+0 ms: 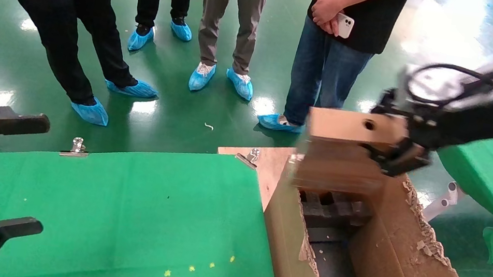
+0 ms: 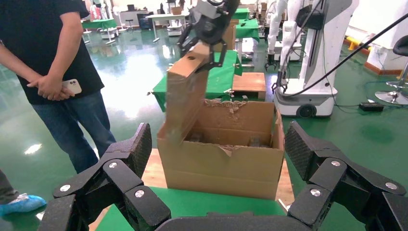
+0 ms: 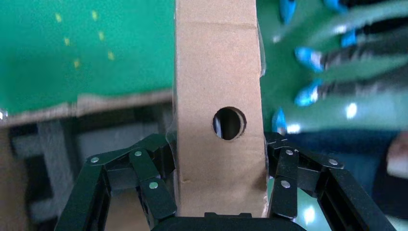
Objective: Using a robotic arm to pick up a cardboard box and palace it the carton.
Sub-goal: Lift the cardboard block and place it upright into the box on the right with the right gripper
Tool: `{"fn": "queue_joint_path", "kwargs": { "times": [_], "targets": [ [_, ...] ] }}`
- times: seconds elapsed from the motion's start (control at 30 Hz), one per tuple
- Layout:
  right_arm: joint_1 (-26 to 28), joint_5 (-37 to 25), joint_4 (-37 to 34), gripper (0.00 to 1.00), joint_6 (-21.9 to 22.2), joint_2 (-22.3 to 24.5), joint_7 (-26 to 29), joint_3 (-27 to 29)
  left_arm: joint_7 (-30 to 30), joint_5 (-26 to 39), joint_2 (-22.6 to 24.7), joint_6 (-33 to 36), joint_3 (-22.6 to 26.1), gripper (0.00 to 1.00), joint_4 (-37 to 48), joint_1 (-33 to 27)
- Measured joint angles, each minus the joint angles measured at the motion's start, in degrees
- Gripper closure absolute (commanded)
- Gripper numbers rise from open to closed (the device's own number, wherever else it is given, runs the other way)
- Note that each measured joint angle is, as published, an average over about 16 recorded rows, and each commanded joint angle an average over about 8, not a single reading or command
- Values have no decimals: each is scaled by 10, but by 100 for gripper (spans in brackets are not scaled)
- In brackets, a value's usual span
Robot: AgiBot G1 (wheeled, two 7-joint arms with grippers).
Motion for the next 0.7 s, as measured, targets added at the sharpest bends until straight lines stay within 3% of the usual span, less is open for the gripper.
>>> {"fn": "queue_joint_path", "kwargs": {
  "times": [0.37, 0.7],
  "targets": [
    [5, -4, 17, 100, 8, 85, 19, -49, 0, 0, 0, 0, 0, 0, 0, 0],
    [-12, 18, 18, 100, 17, 110, 22, -61, 0, 0, 0, 0, 0, 0, 0, 0]
  ]
}}
